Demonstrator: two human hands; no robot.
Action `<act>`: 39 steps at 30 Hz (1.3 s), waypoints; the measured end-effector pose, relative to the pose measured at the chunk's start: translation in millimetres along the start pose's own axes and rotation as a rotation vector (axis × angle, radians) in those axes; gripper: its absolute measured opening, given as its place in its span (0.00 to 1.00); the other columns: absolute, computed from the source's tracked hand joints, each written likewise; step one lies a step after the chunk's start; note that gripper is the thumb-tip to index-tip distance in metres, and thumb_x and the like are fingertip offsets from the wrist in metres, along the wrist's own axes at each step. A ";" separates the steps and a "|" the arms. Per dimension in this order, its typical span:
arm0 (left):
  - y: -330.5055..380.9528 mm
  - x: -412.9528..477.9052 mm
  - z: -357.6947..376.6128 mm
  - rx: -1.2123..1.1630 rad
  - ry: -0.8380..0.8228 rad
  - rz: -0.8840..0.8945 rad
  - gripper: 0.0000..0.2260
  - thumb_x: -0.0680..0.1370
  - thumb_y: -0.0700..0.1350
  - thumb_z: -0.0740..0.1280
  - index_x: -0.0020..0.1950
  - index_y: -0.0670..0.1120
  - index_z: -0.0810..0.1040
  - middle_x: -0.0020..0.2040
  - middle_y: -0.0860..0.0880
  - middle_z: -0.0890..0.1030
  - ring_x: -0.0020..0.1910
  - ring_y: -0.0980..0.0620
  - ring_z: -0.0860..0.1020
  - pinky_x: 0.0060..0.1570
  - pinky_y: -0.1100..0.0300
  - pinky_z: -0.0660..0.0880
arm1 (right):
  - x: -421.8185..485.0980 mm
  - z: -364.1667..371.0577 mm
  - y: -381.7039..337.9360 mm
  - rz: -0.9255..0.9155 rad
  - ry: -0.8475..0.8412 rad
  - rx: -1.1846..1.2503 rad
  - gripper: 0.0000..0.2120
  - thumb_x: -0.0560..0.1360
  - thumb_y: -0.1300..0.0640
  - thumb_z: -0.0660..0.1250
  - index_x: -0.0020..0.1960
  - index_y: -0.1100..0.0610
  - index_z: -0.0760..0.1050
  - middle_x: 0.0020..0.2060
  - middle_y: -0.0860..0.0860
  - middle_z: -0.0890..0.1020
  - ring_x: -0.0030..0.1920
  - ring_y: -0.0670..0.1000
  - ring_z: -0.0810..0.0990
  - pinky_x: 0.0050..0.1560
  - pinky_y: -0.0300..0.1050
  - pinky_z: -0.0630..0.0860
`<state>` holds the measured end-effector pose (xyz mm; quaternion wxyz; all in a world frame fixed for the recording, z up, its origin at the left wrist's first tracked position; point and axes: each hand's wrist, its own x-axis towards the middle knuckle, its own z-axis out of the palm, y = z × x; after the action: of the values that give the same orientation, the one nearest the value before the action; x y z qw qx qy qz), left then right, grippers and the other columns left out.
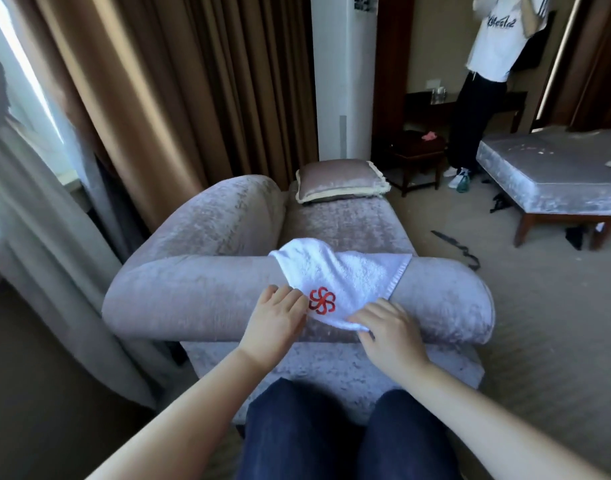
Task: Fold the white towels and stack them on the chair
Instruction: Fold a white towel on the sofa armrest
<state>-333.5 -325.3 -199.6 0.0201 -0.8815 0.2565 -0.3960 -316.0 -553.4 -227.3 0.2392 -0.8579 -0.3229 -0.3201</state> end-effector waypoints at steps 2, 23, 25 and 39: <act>11.0 -11.2 -3.3 -0.012 -0.016 0.025 0.04 0.67 0.36 0.64 0.37 0.44 0.72 0.35 0.49 0.74 0.37 0.49 0.66 0.40 0.57 0.62 | -19.8 2.6 -5.4 0.018 -0.011 0.012 0.12 0.67 0.61 0.58 0.40 0.54 0.80 0.33 0.46 0.76 0.38 0.49 0.71 0.40 0.39 0.61; 47.0 56.8 -7.7 -0.138 -0.241 0.183 0.09 0.72 0.45 0.60 0.37 0.46 0.78 0.30 0.51 0.75 0.31 0.47 0.73 0.29 0.58 0.66 | 35.1 -46.0 79.6 0.792 -0.206 -0.224 0.29 0.76 0.41 0.63 0.68 0.59 0.69 0.64 0.58 0.70 0.66 0.59 0.63 0.65 0.48 0.61; 49.0 87.9 -3.0 -0.160 -0.146 0.139 0.09 0.71 0.43 0.60 0.42 0.44 0.80 0.33 0.49 0.78 0.32 0.46 0.75 0.30 0.58 0.69 | 37.6 -48.2 83.9 0.789 -0.206 -0.177 0.23 0.75 0.42 0.67 0.61 0.58 0.74 0.60 0.57 0.72 0.63 0.59 0.66 0.62 0.48 0.63; 43.5 192.4 1.6 -0.326 -0.358 0.071 0.08 0.76 0.48 0.65 0.47 0.44 0.77 0.43 0.50 0.79 0.46 0.48 0.74 0.45 0.52 0.70 | 65.6 -92.1 48.3 0.543 0.173 0.477 0.16 0.70 0.61 0.75 0.52 0.53 0.70 0.40 0.46 0.78 0.39 0.42 0.76 0.37 0.31 0.70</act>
<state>-244.5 -453.4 -78.7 -0.0635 -0.9196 0.3403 -0.1857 -279.7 -616.6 -128.3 0.5352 -0.8022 -0.1274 -0.2321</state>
